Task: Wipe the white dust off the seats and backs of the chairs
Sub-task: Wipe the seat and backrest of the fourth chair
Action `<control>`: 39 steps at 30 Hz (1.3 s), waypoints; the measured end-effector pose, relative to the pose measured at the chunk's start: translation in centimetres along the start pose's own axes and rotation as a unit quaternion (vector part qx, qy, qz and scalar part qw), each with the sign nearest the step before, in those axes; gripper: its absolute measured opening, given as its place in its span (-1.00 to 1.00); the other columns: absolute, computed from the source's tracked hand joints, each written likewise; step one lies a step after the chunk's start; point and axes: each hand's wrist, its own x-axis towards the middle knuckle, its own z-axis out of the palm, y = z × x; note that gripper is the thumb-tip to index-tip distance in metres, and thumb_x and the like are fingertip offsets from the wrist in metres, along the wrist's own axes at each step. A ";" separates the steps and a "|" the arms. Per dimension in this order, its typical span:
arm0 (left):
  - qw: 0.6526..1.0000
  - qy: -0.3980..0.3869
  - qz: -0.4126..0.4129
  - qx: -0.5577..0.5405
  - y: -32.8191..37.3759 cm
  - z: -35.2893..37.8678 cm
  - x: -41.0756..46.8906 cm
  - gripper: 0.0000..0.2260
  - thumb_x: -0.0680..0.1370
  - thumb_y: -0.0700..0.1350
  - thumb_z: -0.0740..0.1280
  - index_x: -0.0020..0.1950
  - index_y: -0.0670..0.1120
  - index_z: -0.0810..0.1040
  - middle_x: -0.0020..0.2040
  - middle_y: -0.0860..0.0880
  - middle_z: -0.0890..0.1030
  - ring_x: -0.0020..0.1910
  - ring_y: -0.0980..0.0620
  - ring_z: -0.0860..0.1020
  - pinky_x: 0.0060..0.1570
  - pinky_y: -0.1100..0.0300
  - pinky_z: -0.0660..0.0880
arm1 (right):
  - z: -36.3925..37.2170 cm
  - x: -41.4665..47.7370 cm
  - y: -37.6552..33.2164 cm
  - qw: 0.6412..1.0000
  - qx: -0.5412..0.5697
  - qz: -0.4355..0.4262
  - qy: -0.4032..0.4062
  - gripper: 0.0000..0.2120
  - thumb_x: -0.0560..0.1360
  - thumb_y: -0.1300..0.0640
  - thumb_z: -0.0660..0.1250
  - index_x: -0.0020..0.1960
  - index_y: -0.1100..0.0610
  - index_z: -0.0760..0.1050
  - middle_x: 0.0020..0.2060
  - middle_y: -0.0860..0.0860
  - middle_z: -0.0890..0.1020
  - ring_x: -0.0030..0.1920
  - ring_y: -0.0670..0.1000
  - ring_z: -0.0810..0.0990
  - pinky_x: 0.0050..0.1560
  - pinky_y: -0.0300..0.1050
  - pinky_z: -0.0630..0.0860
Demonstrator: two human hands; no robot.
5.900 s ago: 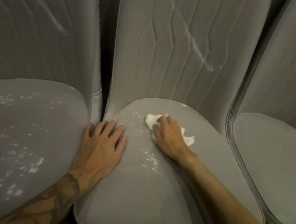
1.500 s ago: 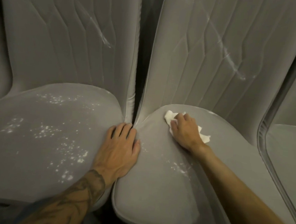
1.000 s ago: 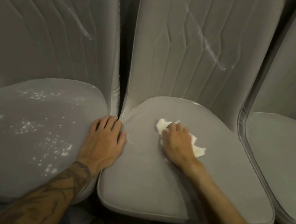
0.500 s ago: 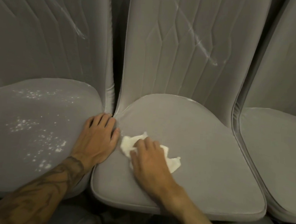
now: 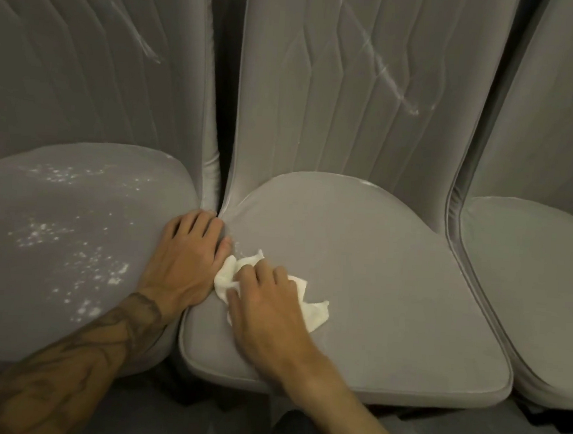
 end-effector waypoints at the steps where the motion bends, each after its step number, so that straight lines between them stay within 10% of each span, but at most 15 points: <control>1: 1.000 0.003 0.004 0.000 -0.1 0.1 0.1 -0.67 0.69 0.00 0.07 0.15 -0.16 0.55 0.20 -0.21 0.58 0.22 -0.23 0.53 0.21 -0.13 0.44 | -0.5 0.0 0.3 0.999 0.025 -0.002 0.020 -0.74 0.61 0.00 0.06 0.11 0.13 0.43 0.11 0.13 0.49 0.01 0.13 0.41 0.04 0.12 0.40; 8: 1.000 0.004 -0.005 0.007 0.2 -0.2 -0.2 -0.69 0.70 0.00 0.06 0.11 -0.12 0.54 0.19 -0.17 0.57 0.23 -0.21 0.51 0.23 -0.13 0.41 | -3.5 -0.7 7.1 0.966 -0.079 0.241 0.045 -0.66 0.68 0.00 -0.06 0.22 0.14 0.39 0.23 0.16 0.48 0.11 0.20 0.43 0.11 0.10 0.32; 14: 1.000 -0.017 -0.015 0.003 0.1 0.1 0.0 -0.66 0.68 0.03 0.04 0.13 -0.13 0.54 0.19 -0.19 0.58 0.21 -0.22 0.51 0.20 -0.15 0.39 | -1.1 -2.1 0.3 0.993 0.009 0.103 0.056 -0.74 0.59 -0.01 0.08 0.05 0.11 0.46 0.04 0.11 0.54 -0.04 0.14 0.45 -0.02 0.11 0.44; 21: 1.000 -0.018 -0.010 0.006 0.1 -0.1 0.0 -0.68 0.69 0.01 0.01 0.12 -0.12 0.49 0.15 -0.16 0.54 0.18 -0.19 0.47 0.18 -0.13 0.38 | -3.7 -4.9 6.0 0.942 -0.084 0.302 0.118 -0.79 0.66 0.04 0.14 0.07 0.15 0.47 0.07 0.17 0.55 -0.03 0.21 0.47 0.01 0.14 0.40; 26: 0.999 -0.033 -0.015 -0.008 0.2 -0.5 -0.1 -0.65 0.68 0.01 0.01 0.15 -0.13 0.51 0.19 -0.18 0.55 0.20 -0.20 0.48 0.21 -0.13 0.39 | 0.1 -4.3 -2.0 0.985 -0.037 0.128 0.114 -0.91 0.61 0.04 0.19 -0.02 0.05 0.42 -0.02 0.06 0.52 -0.14 0.10 0.40 -0.13 0.07 0.42; 34: 0.999 0.002 -0.017 -0.033 0.1 -0.1 -0.1 -0.69 0.67 0.01 0.01 0.06 -0.13 0.48 0.08 -0.18 0.55 0.11 -0.20 0.48 0.13 -0.16 0.41 | -3.6 -6.9 5.6 0.941 -0.033 0.291 0.171 -0.85 0.63 0.09 0.25 -0.03 0.16 0.48 -0.05 0.15 0.53 -0.13 0.16 0.43 -0.08 0.11 0.40; 39: 1.000 0.006 -0.012 -0.023 0.0 0.2 -0.1 -0.67 0.67 0.02 0.03 0.09 -0.15 0.49 0.13 -0.22 0.57 0.15 -0.23 0.49 0.16 -0.17 0.41 | 0.3 -4.6 -1.6 0.979 -0.008 0.145 0.140 -0.85 0.63 -0.02 0.14 0.01 0.03 0.41 -0.02 0.04 0.49 -0.11 0.05 0.37 -0.09 -0.01 0.31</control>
